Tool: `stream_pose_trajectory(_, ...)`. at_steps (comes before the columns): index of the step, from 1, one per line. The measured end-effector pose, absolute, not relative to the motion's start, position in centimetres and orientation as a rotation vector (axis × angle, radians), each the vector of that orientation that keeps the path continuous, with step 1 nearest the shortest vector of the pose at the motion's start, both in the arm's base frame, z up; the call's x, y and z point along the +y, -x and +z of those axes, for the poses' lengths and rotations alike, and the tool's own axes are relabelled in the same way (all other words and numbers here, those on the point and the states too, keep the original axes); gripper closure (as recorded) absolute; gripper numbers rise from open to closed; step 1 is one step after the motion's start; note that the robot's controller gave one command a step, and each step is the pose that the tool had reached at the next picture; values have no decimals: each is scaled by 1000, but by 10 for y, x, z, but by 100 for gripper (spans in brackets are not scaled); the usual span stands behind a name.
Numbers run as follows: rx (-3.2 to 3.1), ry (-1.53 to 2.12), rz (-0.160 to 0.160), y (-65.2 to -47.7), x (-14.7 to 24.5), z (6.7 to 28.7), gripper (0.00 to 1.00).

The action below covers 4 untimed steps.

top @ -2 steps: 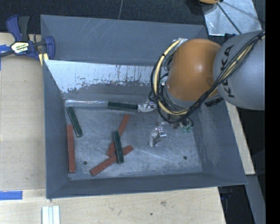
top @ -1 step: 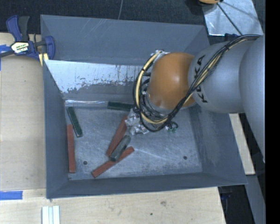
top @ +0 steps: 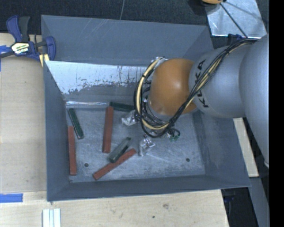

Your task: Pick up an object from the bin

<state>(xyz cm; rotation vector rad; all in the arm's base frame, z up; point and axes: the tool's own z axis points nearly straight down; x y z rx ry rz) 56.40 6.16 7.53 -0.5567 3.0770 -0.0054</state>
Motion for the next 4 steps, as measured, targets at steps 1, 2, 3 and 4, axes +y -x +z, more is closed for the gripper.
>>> stream_pose_trajectory(1, 3077, 558, -6, -564, 62, 75, 0)
stream_pose_trajectory(2, 2960, 975, -8, -524, 108, 77, 100)
stream_pose_trajectory(3, 2960, 975, -8, -524, 108, 77, 100)
stream_pose_trajectory(4, 2924, 1134, -1, -527, 106, 228, 100)
